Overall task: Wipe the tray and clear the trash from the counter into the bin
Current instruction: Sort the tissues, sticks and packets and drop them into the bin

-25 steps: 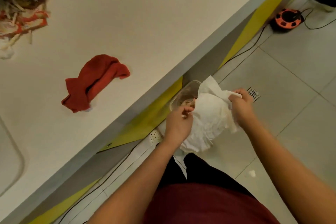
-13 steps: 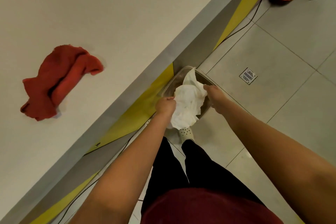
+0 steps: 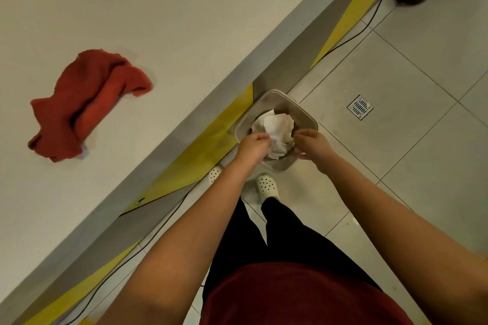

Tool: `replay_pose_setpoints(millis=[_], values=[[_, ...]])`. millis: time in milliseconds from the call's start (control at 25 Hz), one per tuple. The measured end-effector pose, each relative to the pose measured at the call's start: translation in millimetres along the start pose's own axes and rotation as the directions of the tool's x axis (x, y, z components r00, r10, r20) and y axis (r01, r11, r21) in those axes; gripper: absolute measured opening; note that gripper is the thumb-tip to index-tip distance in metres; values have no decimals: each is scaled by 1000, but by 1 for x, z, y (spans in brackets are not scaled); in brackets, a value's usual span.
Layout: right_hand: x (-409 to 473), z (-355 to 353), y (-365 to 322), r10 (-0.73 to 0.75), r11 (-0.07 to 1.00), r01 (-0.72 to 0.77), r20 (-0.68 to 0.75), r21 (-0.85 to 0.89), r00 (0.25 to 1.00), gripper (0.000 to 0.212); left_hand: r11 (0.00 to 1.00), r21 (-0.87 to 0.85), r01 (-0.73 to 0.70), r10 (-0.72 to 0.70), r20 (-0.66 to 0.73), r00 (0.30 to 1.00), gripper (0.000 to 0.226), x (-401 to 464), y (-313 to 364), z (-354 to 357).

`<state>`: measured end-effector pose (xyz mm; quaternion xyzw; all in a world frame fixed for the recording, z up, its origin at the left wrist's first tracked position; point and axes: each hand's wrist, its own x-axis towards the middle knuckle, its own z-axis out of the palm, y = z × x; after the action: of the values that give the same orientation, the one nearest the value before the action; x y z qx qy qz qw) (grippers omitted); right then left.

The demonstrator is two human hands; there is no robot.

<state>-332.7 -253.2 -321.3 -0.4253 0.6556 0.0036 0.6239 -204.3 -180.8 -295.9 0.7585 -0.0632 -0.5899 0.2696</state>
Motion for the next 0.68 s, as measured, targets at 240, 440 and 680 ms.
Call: replay_pose_setpoints(millis=[240,440,680], values=[[-71,-18,-72,-423,882,433,-93,184,901,18,925,-49,-377,378,15,926,27,-77,57,3],[-141,-29,-161,-695,646,724,-206,241,689,22,814,-185,-550,560,-1,829,22,-162,109,-32],[-181,34,-224,-814,577,807,11,124,581,17,732,-164,-661,606,-285,742,20,-213,137,-120]])
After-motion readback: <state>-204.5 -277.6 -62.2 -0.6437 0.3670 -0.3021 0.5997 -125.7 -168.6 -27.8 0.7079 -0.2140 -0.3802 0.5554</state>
